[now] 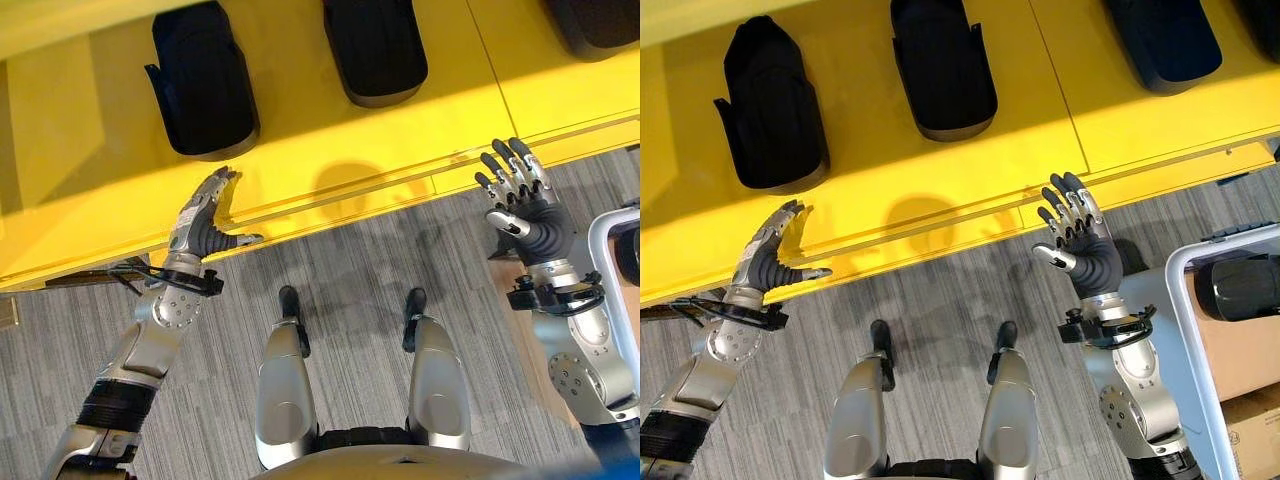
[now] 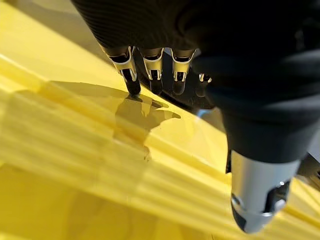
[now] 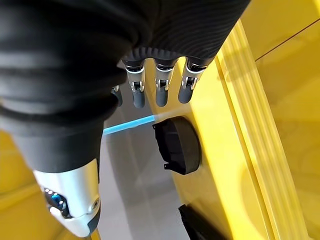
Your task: Move parts from the plastic box to the shelf.
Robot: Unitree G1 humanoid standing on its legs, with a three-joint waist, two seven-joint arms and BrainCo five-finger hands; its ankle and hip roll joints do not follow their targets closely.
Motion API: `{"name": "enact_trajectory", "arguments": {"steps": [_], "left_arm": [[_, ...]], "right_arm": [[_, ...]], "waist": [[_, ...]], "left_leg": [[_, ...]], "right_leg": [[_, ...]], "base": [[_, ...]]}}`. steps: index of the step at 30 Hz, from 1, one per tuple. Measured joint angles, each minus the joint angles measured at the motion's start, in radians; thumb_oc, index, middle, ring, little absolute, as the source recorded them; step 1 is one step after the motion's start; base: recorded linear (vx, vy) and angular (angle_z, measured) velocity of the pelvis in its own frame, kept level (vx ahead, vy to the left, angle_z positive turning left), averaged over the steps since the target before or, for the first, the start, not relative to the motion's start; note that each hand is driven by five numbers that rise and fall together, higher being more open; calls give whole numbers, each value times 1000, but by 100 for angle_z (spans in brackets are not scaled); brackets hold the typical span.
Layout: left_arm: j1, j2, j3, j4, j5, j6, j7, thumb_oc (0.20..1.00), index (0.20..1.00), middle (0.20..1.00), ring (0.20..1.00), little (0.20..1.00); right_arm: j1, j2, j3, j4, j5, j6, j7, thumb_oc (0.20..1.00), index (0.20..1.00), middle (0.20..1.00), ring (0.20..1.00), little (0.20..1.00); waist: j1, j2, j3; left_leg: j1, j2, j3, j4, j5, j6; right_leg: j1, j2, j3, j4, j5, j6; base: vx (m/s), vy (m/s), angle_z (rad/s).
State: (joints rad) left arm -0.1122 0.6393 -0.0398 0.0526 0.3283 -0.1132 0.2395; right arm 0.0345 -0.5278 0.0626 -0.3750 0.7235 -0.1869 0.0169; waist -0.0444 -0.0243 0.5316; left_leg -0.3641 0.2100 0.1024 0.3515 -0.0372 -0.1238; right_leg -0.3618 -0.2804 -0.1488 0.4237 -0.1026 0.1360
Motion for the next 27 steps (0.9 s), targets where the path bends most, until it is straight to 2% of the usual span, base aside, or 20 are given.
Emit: {"name": "enact_trajectory", "arguments": {"steps": [7, 13, 27], "left_arm": [[-58, -3, -10, 56, 11, 17, 26, 1000, 1000, 1000, 1000, 1000], [-101, -4, -11, 96, 10, 25, 52, 1000, 1000, 1000, 1000, 1000], [-183, -4, -21, 139, 6, 54, 79, 1000, 1000, 1000, 1000, 1000]], "right_arm": [[-1, 0, 9, 0, 1, 2, 0, 1000, 1000, 1000, 1000, 1000], [-1, 2, 28, 0, 1, 5, -1, 1000, 1000, 1000, 1000, 1000], [-1, 7, 29, 0, 2, 5, -1, 1000, 1000, 1000, 1000, 1000]], "waist": [[-7, -4, -1], [-20, -21, -4], [-23, -33, -4]], "left_leg": [[-2, 0, 0, 4, -1, 1], [-4, 1, 2, 9, -4, -1], [-10, 14, 6, 34, -19, -4]], "right_leg": [[-2, 0, 1, 4, 0, 0], [-8, 1, 7, 7, 0, 0], [-13, 10, 17, 12, 0, -1]], "base": [[0, 0, 0], [1, 6, -2], [2, 5, -2]]}}
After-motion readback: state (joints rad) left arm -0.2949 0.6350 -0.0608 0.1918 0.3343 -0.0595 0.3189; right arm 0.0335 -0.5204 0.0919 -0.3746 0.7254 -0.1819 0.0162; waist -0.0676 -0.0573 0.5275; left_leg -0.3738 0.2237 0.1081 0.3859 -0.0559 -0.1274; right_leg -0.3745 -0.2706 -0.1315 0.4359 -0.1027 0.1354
